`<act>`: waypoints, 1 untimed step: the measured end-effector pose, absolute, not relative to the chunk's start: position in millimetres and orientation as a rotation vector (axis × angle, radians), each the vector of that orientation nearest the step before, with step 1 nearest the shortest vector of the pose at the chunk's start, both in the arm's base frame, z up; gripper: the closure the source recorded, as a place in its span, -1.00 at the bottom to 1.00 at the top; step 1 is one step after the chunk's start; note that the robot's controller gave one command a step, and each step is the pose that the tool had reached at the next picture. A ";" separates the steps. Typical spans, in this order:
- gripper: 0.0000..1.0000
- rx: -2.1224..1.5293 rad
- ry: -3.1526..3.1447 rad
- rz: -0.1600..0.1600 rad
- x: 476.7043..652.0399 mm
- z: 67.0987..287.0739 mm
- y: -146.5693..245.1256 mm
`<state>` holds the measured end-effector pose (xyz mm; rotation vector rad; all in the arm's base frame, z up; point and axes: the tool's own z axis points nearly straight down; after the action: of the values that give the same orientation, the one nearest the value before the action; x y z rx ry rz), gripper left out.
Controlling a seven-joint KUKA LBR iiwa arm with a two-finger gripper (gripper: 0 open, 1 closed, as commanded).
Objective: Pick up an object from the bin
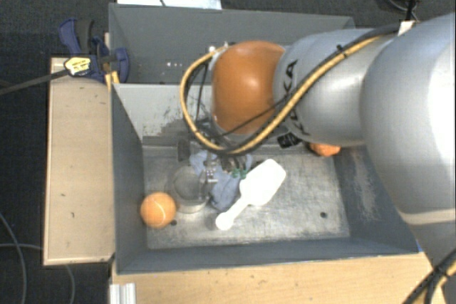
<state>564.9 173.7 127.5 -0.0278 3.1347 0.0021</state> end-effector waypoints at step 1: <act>-1.00 -0.154 3.129 0.026 578.7 93.8 172.1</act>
Offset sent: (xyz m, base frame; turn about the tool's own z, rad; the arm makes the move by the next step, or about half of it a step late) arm 0.0026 -0.0003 -0.0575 -0.0811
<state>578.7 172.1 93.8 -0.1537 3.1289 0.0265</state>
